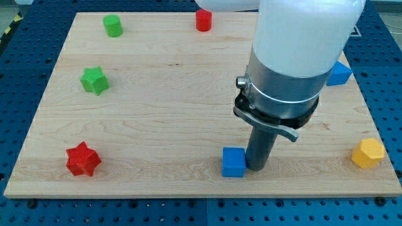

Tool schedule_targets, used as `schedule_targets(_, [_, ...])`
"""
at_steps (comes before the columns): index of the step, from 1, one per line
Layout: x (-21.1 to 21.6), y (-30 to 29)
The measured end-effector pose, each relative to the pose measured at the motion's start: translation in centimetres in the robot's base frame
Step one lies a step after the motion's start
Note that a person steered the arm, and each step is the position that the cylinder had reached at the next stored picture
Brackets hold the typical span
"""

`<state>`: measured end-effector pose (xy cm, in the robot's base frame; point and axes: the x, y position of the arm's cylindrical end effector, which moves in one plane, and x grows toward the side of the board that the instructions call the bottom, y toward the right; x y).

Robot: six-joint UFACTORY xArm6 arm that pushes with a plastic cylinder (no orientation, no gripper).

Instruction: Move the yellow hexagon parallel to the left of the blue triangle

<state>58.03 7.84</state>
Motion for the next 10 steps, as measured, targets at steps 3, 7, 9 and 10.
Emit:
schedule_targets(3, [-6.5,-6.6])
schedule_targets(7, [-6.5,-6.2])
schedule_targets(9, [-6.5,-2.3])
schedule_targets(10, [-6.5,-0.8])
